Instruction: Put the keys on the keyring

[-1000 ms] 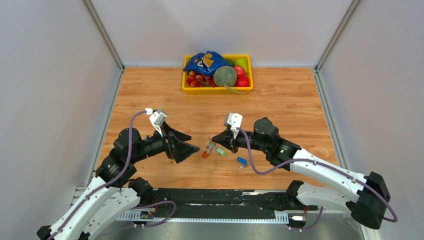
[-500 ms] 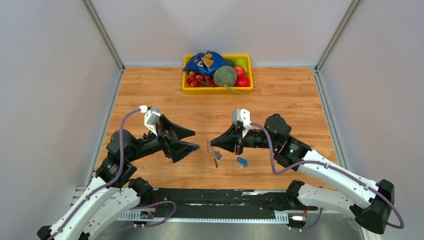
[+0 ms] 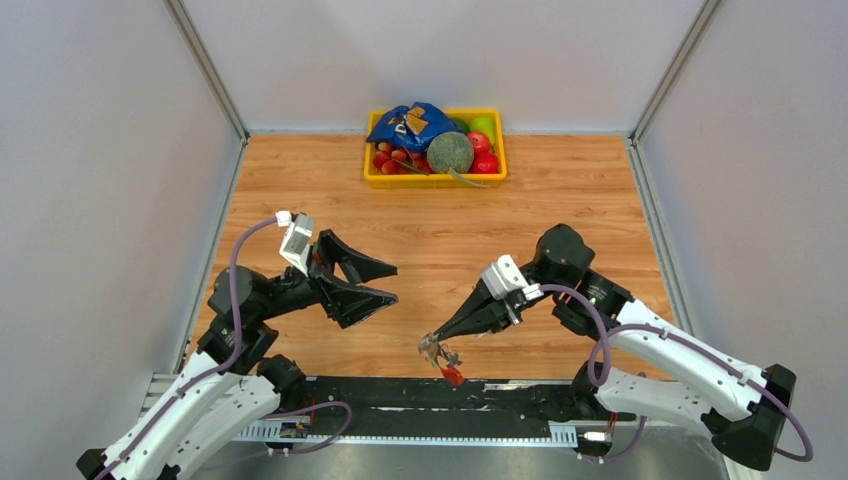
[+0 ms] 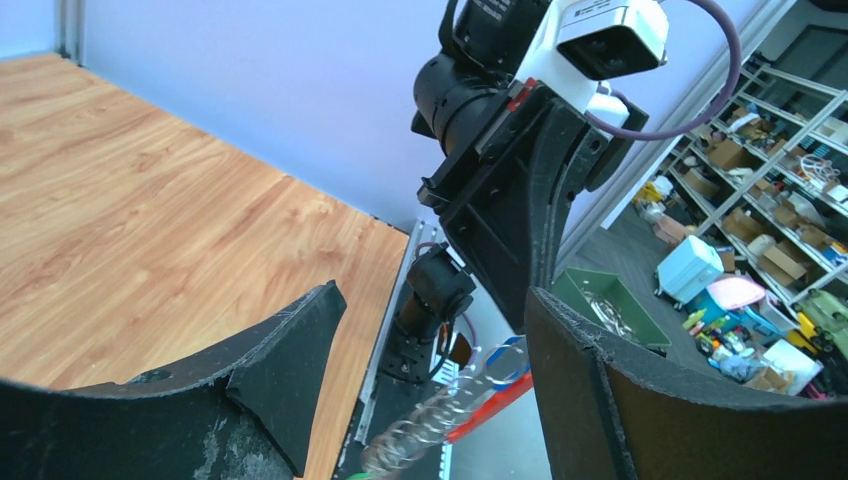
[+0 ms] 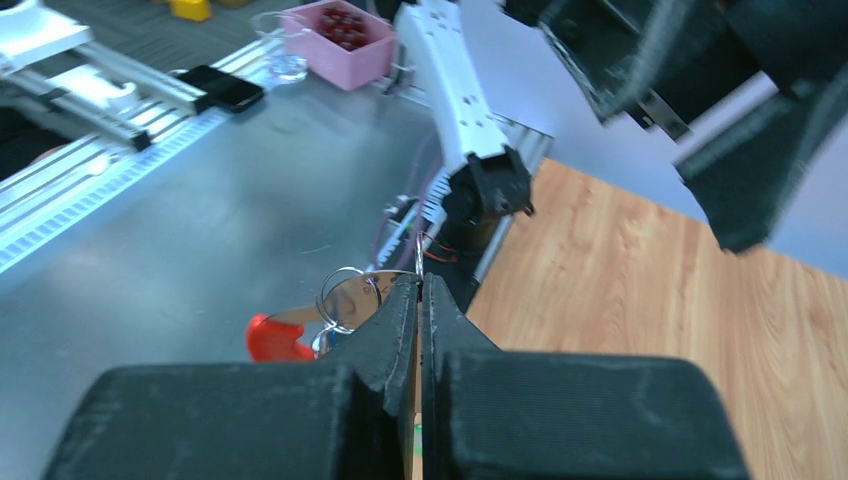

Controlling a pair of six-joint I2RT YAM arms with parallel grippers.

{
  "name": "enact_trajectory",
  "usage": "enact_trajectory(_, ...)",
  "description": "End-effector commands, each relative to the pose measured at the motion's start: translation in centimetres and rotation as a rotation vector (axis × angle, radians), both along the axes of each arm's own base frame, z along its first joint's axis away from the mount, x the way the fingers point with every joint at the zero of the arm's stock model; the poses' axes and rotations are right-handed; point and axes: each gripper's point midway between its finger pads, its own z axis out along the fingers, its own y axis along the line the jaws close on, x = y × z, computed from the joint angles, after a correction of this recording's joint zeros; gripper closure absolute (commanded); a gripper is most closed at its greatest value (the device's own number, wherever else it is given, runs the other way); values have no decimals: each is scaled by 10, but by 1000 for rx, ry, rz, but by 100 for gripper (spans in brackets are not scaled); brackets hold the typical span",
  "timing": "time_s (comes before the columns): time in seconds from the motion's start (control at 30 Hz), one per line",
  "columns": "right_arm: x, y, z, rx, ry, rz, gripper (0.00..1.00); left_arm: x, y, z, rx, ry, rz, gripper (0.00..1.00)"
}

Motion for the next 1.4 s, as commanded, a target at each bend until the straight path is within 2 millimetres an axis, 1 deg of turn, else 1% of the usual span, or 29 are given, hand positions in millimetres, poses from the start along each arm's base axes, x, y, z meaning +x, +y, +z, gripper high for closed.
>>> enact_trajectory(0.0,-37,-19,27,95,-129,297,100,-15,0,7,-23,-50,-65,24)
enact_trajectory(0.2,-61,-44,34,91,-144,563,100,-25,2,5,-21,-74,-110,25)
enact_trajectory(0.27,-62,-44,40,103,-151,571,100,-28,3,4,-20,-78,-116,25)
enact_trajectory(0.37,-69,-44,44,108,-149,600,100,-32,4,4,-21,-86,-126,25)
enact_trajectory(0.47,-74,-40,48,104,-141,633,100,-37,6,7,-23,-102,-140,25)
enact_trajectory(0.6,-77,-34,51,98,-131,656,100,-44,11,12,-35,-128,-147,24)
enact_trajectory(0.63,-76,-31,53,96,-130,645,100,-45,11,14,-38,-135,-148,24)
enact_trajectory(0.7,-72,-17,56,80,-112,573,100,-48,14,19,-48,-149,-147,24)
enact_trajectory(0.8,-63,11,62,45,-59,427,100,-55,18,31,-65,-182,-152,23)
enact_trajectory(0.93,-54,33,71,32,-10,285,100,-62,23,45,-75,-216,-149,23)
enact_trajectory(1.07,-36,51,85,31,80,134,100,-67,29,53,-80,-245,-137,23)
enact_trajectory(1.17,-24,62,95,8,192,41,100,-70,31,57,-79,-257,-139,24)
enact_trajectory(1.27,-11,70,105,17,268,-53,100,-71,32,60,-78,-273,-133,24)
enact_trajectory(1.37,-2,74,112,29,320,-124,100,-68,30,58,-62,-266,-128,25)
